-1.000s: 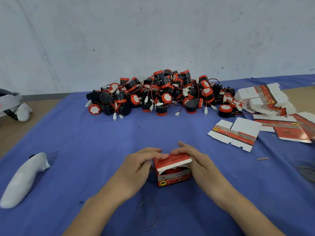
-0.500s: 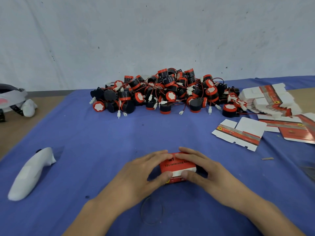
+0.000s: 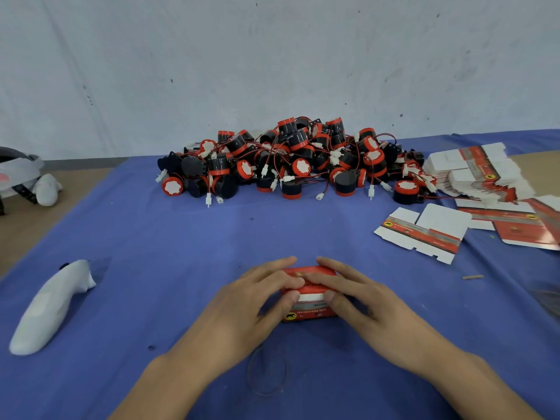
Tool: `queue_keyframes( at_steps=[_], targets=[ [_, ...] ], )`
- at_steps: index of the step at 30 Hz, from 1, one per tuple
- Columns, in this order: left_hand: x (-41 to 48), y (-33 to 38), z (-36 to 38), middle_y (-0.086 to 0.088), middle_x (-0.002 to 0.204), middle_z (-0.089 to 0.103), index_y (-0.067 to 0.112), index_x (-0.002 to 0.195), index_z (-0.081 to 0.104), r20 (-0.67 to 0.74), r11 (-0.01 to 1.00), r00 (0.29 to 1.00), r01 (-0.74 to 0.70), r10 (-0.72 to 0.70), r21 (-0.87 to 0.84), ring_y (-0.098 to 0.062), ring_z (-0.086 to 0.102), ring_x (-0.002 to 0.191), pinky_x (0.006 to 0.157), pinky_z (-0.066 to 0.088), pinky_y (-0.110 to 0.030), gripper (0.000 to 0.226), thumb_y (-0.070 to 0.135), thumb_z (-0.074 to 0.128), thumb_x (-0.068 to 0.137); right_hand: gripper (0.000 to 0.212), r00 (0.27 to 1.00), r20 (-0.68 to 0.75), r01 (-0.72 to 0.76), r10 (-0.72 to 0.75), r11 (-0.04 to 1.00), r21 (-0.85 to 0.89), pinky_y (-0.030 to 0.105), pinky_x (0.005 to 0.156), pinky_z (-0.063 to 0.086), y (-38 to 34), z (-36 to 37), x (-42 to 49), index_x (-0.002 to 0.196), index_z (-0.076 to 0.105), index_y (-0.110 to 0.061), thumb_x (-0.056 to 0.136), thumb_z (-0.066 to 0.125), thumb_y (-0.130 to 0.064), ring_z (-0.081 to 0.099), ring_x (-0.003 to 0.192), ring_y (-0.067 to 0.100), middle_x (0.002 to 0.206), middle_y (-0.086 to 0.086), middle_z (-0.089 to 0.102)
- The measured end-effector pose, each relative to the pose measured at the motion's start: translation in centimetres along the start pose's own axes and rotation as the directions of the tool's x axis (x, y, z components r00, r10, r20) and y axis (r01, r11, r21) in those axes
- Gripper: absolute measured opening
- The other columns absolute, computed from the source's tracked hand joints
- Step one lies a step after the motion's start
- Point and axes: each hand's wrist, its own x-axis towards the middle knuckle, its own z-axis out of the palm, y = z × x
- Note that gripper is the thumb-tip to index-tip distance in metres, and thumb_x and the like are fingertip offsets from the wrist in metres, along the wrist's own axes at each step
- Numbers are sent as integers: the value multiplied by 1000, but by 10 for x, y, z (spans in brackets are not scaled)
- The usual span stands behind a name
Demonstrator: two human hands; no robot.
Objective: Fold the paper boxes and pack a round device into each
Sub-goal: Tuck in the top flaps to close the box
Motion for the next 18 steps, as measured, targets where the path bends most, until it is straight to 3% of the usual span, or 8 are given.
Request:
queue_keyframes(
  at_steps=[4, 8, 12, 16, 18],
  targets=[
    [-4, 5, 3, 19, 132, 61, 27, 117, 72, -128, 990, 987, -84, 98, 110, 8, 46, 129, 98, 45, -13, 37, 43, 44, 98, 43, 1000, 13, 6, -4, 995, -104, 24, 113, 37, 2, -2, -3, 140, 37, -67, 97, 37, -62, 24, 141, -16, 155, -43, 17],
    [-7, 3, 2, 16, 140, 57, 28, 126, 68, -83, 983, 988, -121, 133, 138, 1, 44, 136, 103, 48, -23, 40, 46, 45, 98, 47, 999, 40, 27, -17, 963, -267, 22, 114, 34, -1, -5, -4, 139, 29, -72, 92, 36, -69, 30, 141, -10, 155, -45, 7],
    [-7, -1, 1, 9, 135, 62, 26, 122, 72, -107, 965, 973, -181, 203, 188, -12, 56, 128, 85, 60, -36, 36, 39, 50, 97, 41, 998, 48, 63, -48, 914, -401, 6, 107, 23, -4, -5, -5, 133, 25, -76, 94, 28, -66, 39, 137, 1, 156, -41, 3],
    [-5, -4, 3, 6, 130, 66, 25, 115, 75, -124, 933, 946, -261, 298, 248, -14, 60, 125, 80, 61, -31, 33, 36, 50, 97, 41, 997, 50, 67, -51, 910, -409, 15, 112, 30, -1, -4, -6, 136, 27, -75, 95, 28, -65, 37, 138, -2, 156, -44, 1],
    [-8, -5, 5, 8, 134, 63, 26, 118, 74, -116, 951, 957, -239, 264, 194, -10, 58, 126, 82, 60, -30, 33, 37, 51, 98, 42, 998, 33, 64, -56, 936, -346, 22, 115, 32, 2, -3, -6, 137, 33, -71, 96, 32, -64, 33, 140, -5, 156, -43, 7]
  ],
)
